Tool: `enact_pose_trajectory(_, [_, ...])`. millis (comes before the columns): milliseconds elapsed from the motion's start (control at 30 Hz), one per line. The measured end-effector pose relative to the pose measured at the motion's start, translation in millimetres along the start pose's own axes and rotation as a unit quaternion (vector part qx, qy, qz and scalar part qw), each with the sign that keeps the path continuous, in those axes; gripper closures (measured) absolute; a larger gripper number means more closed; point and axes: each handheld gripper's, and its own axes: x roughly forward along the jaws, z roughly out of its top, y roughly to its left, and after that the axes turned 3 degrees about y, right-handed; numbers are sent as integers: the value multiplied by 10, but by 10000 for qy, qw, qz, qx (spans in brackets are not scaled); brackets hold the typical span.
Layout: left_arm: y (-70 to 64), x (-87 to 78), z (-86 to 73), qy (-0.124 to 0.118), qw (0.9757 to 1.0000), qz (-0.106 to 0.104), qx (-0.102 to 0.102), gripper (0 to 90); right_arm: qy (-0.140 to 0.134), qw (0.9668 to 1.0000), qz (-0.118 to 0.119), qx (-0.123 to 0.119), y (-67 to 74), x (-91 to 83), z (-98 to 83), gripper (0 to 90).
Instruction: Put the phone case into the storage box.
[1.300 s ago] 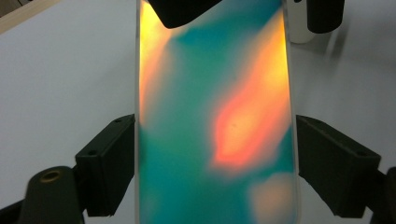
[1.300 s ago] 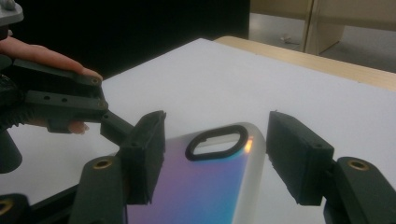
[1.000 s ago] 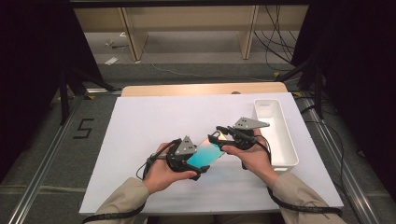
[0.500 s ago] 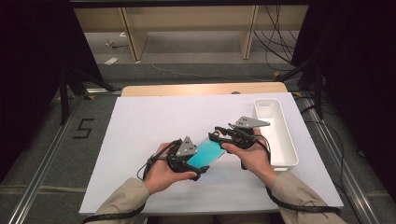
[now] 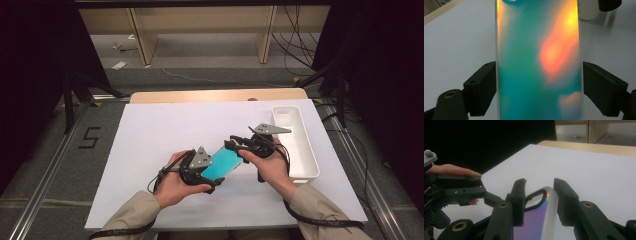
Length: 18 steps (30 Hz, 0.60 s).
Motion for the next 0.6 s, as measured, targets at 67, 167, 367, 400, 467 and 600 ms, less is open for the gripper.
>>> enact_pose_trajectory(67, [-5, 0, 0, 18, 10000, 12, 22, 167, -17, 10000, 6, 54, 5, 0, 6, 654])
enact_pose_trajectory(167, [-19, 18, -4, 22, 9999, 73, 78, 167, -168, 9992, 139, 328, 7, -15, 27, 720])
enact_pose_trajectory(367, [-6, 7, 4, -110, 9988, 331, 355, 167, -372, 9971, 396, 540, 59, -74, 121, 780])
enact_pose_trajectory(400, [14, -7, 3, -140, 9992, 262, 283, 201, -417, 9965, 493, 524, 73, -87, 144, 802])
enact_pose_trajectory(467, [44, -11, -11, -206, 9994, 232, 177, 182, -404, 9986, 327, 125, 124, -120, 196, 803])
enact_pose_trajectory(600, [74, -15, -26, -342, 9992, 191, 32, 148, -426, 9985, 319, -89, 136, -172, 261, 803])
